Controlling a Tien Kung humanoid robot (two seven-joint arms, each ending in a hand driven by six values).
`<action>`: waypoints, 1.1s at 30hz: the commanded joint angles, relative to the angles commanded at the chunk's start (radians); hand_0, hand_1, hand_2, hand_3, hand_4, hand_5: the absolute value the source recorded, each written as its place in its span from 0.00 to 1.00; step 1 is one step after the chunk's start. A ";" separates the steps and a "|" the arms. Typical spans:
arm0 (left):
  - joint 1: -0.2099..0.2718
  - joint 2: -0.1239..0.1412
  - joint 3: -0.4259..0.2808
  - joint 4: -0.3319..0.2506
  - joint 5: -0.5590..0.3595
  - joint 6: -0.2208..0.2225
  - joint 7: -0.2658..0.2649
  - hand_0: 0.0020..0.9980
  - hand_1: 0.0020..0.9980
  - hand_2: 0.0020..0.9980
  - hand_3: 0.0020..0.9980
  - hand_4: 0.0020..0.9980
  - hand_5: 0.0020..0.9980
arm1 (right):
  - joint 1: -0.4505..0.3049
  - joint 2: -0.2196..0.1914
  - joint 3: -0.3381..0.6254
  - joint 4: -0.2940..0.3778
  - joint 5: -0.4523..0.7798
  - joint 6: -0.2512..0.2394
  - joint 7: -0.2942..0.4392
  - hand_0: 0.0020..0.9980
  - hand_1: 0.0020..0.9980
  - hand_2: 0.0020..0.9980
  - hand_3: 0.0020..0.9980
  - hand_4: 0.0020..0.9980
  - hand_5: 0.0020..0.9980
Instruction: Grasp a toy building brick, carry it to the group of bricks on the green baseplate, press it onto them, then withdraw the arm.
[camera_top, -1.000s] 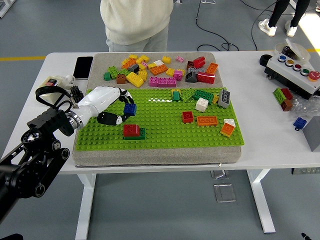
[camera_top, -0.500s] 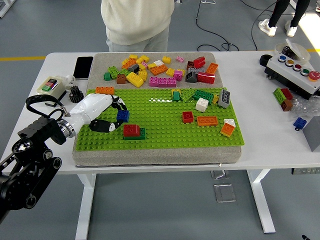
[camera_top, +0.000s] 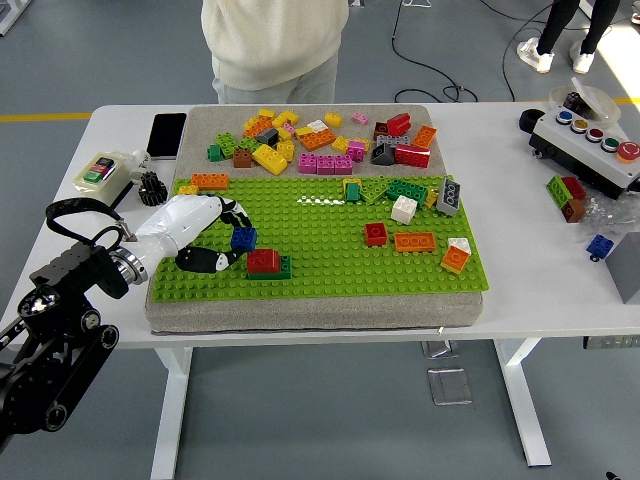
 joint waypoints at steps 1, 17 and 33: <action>0.001 -0.001 0.001 -0.001 0.000 0.000 0.000 0.64 0.63 0.61 0.56 0.58 0.06 | 0.000 0.000 0.000 0.000 0.000 0.000 0.000 0.76 0.68 0.73 0.67 0.93 0.50; 0.007 -0.019 0.016 -0.009 0.000 -0.015 0.012 0.64 0.63 0.61 0.56 0.58 0.07 | 0.002 -0.001 -0.005 0.000 0.006 -0.001 0.000 0.76 0.68 0.73 0.67 0.93 0.50; 0.003 -0.025 0.018 0.007 0.000 -0.017 0.012 0.65 0.63 0.61 0.56 0.58 0.08 | 0.004 0.000 -0.009 0.000 0.012 -0.003 -0.001 0.76 0.68 0.73 0.67 0.93 0.50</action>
